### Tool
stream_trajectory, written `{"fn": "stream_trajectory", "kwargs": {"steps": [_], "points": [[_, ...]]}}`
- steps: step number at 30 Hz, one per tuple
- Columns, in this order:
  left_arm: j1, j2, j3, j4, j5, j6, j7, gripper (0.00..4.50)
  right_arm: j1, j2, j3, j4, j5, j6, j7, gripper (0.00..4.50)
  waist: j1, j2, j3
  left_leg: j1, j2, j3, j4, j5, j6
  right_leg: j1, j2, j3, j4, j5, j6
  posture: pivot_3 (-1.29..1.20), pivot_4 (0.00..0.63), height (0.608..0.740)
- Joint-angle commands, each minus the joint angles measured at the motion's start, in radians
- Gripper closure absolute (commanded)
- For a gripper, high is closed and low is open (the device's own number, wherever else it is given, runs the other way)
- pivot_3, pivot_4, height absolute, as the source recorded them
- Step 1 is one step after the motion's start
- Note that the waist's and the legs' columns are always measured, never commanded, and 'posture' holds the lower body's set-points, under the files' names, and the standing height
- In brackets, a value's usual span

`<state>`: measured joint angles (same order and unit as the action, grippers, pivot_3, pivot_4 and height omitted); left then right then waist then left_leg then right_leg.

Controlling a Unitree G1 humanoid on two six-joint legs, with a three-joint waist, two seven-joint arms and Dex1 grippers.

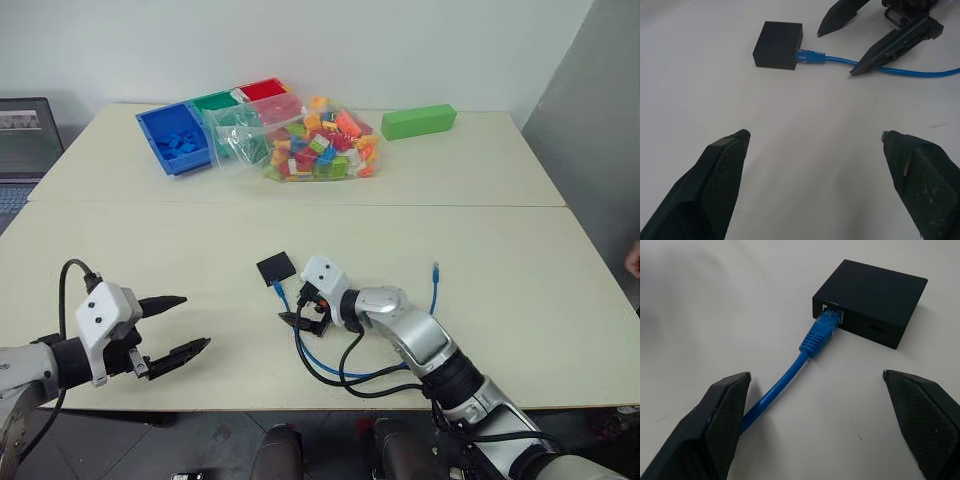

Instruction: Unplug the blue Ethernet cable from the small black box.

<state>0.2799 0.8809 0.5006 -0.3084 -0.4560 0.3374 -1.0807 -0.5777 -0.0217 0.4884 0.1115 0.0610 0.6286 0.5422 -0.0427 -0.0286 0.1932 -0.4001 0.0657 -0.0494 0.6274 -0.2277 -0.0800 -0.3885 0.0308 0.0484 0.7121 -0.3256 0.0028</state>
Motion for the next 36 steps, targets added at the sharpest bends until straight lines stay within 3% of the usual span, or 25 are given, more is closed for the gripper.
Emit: {"fn": "stream_trajectory", "kwargs": {"steps": [1, 5, 8, 18, 19, 23, 29, 36], "points": [[-0.023, 0.021, -0.006, -0.011, 0.004, -0.007, 0.002, 0.00, -0.027, 0.036, -0.015, 0.007, 0.004, 0.033, -0.012, 0.02, -0.001, 0.000, 0.000, 0.000, 0.000, 0.000, 0.000, 0.000, 0.000, 0.000, 0.000, 0.000, 0.000, 0.000, 0.000, 0.00, 0.150, 0.740], [-0.035, 0.019, -0.014, -0.013, 0.005, -0.001, 0.004, 0.00, -0.027, 0.047, 0.002, 0.024, -0.013, 0.051, -0.015, 0.02, -0.005, 0.000, 0.000, 0.000, 0.000, 0.000, 0.000, 0.000, 0.000, 0.000, 0.000, 0.000, 0.001, 0.000, -0.001, 0.00, 0.150, 0.740], [-0.044, 0.021, -0.021, -0.012, 0.006, 0.002, 0.005, 0.00, -0.032, 0.052, 0.033, 0.033, -0.035, 0.037, -0.017, 0.44, -0.007, 0.000, 0.000, 0.000, 0.000, 0.000, 0.000, 0.000, 0.000, 0.000, 0.000, 0.000, 0.001, -0.001, -0.001, 0.00, 0.150, 0.740], [-0.064, 0.017, -0.028, -0.009, 0.009, 0.010, 0.016, 0.00, -0.050, 0.078, 0.013, 0.084, -0.069, 0.018, -0.039, 3.17, -0.014, 0.000, 0.000, 0.000, 0.001, -0.001, 0.000, 0.000, 0.000, 0.000, 0.000, 0.000, 0.001, -0.001, -0.001, 0.00, 0.150, 0.740], [-0.065, 0.015, -0.028, -0.009, 0.010, 0.011, 0.019, 0.00, -0.049, 0.073, 0.014, 0.082, -0.071, 0.016, -0.036, 3.26, -0.014, 0.000, 0.000, 0.000, 0.001, -0.001, 0.000, 0.000, 0.000, 0.000, 0.000, 0.000, 0.001, -0.001, -0.001, 0.00, 0.150, 0.740], [-0.072, 0.008, -0.026, -0.001, 0.009, 0.012, 0.038, 0.00, -0.056, 0.044, 0.015, 0.066, -0.084, -0.005, -0.022, 4.30, -0.013, 0.000, 0.000, 0.000, 0.000, -0.001, 0.000, 0.000, 0.000, 0.000, 0.000, 0.000, 0.001, -0.001, -0.001, 0.00, 0.150, 0.740], [-0.096, 0.000, -0.022, 0.028, -0.005, 0.031, 0.067, 0.00, -0.077, -0.050, 0.014, 0.007, -0.105, -0.089, 0.033, 4.43, -0.006, 0.000, 0.000, 0.000, -0.001, -0.001, 0.000, 0.000, 0.000, 0.000, 0.000, 0.000, 0.001, -0.001, -0.001, 0.00, 0.150, 0.740], [-0.219, -0.047, 0.003, 0.079, -0.218, 0.266, 0.115, 0.00, -0.124, -0.323, 0.024, -0.053, -0.193, -0.582, 0.183, 4.45, 0.001, -0.001, 0.001, -0.002, -0.001, 0.000, 0.000, 0.000, 0.000, -0.001, 0.000, -0.002, 0.000, -0.001, 0.000, 0.00, 0.150, 0.740]]}}
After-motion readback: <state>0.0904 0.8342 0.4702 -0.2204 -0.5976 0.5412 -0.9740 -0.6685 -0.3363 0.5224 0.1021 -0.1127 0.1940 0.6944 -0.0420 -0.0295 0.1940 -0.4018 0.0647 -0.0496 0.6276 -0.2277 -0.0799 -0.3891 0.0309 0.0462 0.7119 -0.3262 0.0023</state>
